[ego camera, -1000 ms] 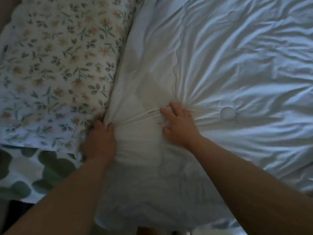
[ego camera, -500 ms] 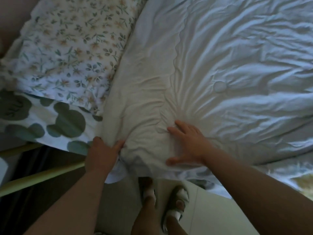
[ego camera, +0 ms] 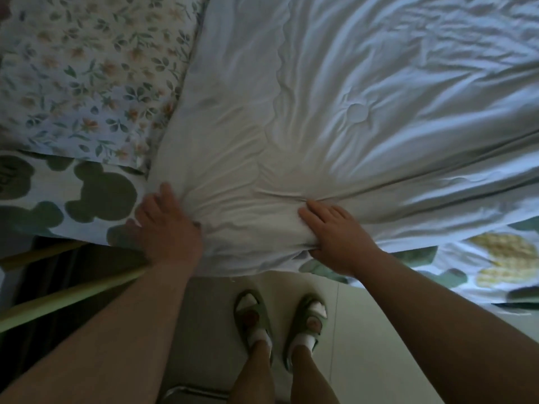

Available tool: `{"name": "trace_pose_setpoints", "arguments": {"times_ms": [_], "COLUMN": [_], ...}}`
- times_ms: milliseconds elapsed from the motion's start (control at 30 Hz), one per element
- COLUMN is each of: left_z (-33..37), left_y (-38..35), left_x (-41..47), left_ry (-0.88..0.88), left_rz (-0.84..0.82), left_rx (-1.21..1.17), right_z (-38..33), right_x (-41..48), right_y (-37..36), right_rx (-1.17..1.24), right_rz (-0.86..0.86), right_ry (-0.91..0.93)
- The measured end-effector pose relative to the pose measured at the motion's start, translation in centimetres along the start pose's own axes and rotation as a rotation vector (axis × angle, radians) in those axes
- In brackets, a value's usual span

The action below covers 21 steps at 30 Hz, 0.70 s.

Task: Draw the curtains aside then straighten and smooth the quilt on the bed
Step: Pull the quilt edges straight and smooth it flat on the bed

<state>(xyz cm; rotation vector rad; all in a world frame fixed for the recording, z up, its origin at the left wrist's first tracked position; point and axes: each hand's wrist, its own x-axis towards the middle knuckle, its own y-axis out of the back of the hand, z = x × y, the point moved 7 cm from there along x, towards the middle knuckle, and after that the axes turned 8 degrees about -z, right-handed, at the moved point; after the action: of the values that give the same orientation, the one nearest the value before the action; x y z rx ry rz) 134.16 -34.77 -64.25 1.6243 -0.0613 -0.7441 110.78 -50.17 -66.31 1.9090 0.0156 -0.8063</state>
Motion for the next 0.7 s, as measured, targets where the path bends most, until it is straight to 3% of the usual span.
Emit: {"name": "trace_pose_setpoints", "arguments": {"times_ms": [133,267,367,433,567,700], "left_z": [9.4,17.6,22.1,24.0,28.6,34.7], "left_y": [-0.4,-2.4,-4.8,-6.1,-7.9,-9.4], "left_x": [-5.9,-12.6,-16.1,-17.0,-18.3,-22.7], "left_ry": [-0.556,-0.919,-1.021,-0.987,-0.925,-1.159], "left_rz": [0.200,0.111,0.014,-0.008,0.055,0.064], "left_rx": [-0.027,-0.088,-0.058,-0.008,0.103,0.140], "right_z": [0.9,5.4,10.4,13.5,18.9,24.1], "right_x": [-2.0,-5.2,-8.8,-10.8,-15.5,-20.6], "right_y": [-0.3,-0.9,-1.9,-2.9,-4.1,-5.8], "right_rx": [-0.012,0.043,0.129,0.173,0.067,0.060], "right_rz": [0.023,0.205,0.305,0.317,0.403,0.475], "right_ry": [-0.063,-0.228,-0.412,-0.510,-0.520,-0.577]}}
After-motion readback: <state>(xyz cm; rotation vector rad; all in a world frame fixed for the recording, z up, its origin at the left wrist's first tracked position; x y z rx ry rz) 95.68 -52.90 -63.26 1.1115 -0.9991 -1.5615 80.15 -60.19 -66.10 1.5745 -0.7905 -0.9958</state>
